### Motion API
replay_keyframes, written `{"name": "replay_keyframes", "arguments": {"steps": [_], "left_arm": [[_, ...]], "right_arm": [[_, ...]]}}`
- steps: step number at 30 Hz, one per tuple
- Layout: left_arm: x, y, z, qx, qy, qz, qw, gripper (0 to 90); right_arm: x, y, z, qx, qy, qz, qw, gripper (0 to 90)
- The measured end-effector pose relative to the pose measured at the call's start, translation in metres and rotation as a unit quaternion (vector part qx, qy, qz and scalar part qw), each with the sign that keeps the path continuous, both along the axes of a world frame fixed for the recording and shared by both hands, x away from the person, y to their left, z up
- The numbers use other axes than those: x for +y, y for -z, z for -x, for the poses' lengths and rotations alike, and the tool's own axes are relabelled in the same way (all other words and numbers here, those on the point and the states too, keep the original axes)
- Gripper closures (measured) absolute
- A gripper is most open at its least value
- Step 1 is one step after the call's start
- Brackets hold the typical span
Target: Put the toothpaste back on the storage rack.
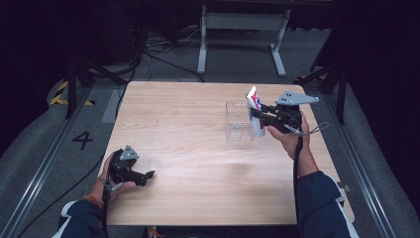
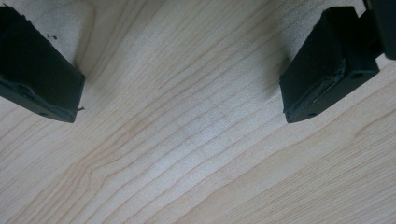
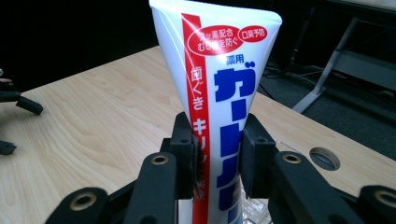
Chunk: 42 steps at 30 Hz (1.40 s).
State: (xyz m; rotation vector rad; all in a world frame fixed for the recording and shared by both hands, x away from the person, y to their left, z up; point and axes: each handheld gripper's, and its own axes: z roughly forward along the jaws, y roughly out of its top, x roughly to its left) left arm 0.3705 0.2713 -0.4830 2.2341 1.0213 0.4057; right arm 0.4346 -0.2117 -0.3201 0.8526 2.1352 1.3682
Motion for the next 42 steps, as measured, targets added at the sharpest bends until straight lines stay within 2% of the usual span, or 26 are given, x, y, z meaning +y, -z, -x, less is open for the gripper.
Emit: {"name": "replay_keyframes", "arguments": {"steps": [14, 19, 24, 31, 38, 42], "left_arm": [[0.000, 0.000, 0.000, 0.000, 0.000, 0.000, 1.0000, 0.3], [0.000, 0.000, 0.000, 0.000, 0.000, 0.000, 1.0000, 0.3], [0.000, 0.000, 0.000, 0.000, 0.000, 0.000, 1.0000, 0.3], [0.000, 0.000, 0.000, 0.002, -0.001, 0.001, 1.0000, 0.4], [0.000, 0.000, 0.000, 0.000, 0.000, -0.001, 1.0000, 0.4], [0.000, 0.000, 0.000, 0.000, -0.001, 0.001, 1.0000, 0.5]], "right_arm": [[0.006, 0.001, -0.023, 0.000, 0.014, -0.006, 0.9999, 71.1], [0.008, 0.003, -0.032, 0.000, 0.020, -0.021, 0.9996, 71.1], [0.011, 0.008, -0.041, -0.003, 0.027, -0.019, 0.9995, 71.1], [0.008, 0.019, -0.055, 0.010, 0.038, -0.021, 0.9990, 71.0], [0.006, 0.026, -0.061, 0.015, 0.046, -0.036, 0.9982, 70.9], [0.008, 0.030, -0.065, 0.016, 0.050, -0.032, 0.9981, 70.8]]}}
